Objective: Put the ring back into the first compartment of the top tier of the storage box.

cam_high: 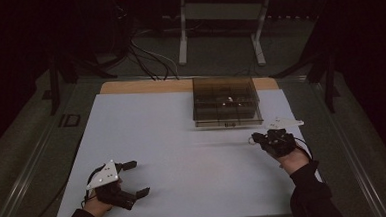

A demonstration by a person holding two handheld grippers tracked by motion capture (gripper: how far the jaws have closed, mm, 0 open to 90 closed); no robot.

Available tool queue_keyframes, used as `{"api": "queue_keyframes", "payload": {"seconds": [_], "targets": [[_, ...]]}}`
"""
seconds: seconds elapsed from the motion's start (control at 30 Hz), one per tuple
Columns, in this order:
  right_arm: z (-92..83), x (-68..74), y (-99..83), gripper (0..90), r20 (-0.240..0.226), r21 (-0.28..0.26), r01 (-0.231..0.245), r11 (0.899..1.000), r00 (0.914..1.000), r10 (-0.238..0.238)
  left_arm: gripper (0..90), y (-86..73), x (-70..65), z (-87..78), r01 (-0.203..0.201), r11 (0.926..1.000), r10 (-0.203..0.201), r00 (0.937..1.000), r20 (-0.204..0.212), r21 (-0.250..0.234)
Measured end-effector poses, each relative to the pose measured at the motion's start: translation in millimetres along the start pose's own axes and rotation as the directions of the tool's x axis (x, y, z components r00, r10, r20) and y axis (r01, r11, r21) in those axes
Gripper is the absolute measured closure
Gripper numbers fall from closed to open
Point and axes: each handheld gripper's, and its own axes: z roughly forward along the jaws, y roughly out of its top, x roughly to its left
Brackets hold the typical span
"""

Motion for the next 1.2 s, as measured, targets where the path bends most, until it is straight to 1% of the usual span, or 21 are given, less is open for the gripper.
{"api": "queue_keyframes", "payload": {"seconds": [0.37,0.5,0.77,0.8,0.9,0.93,1.2], "targets": [[6.6,2.1,18.2,86.6,-0.009,-0.012,0.019,1.000,0.9998,-0.019,1.2,0.0,0.1,-0.4,-0.001,1.0000,0.001,1.0000,0.000,-0.001],[8.2,2.2,23.1,86.5,-0.009,-0.018,0.016,1.000,0.9998,-0.017,1.2,0.0,0.3,-0.7,0.001,1.0000,-0.001,1.0000,0.000,-0.003],[12.7,3.4,35.9,86.5,-0.012,-0.025,0.027,0.999,0.9996,-0.027,1.2,0.1,0.2,-0.6,0.000,1.0000,0.000,1.0000,-0.002,-0.002],[14.5,4.4,41.3,86.6,-0.013,-0.027,0.031,0.999,0.9994,-0.031,1.2,0.1,0.2,-0.9,0.000,1.0000,0.000,1.0000,-0.001,-0.002],[15.5,5.0,44.4,86.6,-0.015,-0.029,0.034,0.999,0.9993,-0.034,1.2,0.1,0.2,-0.9,0.001,1.0000,-0.001,1.0000,0.000,-0.003],[16.8,5.5,48.6,86.5,-0.018,-0.034,0.040,0.999,0.9990,-0.041,1.2,0.1,0.0,-0.8,0.001,1.0000,-0.001,1.0000,-0.001,-0.003],[20.9,7.9,59.2,86.5,-0.022,-0.036,0.051,0.998,0.9984,-0.052,1.1,0.2,0.0,-1.1,0.002,1.0000,-0.002,1.0000,0.000,-0.005]]}}
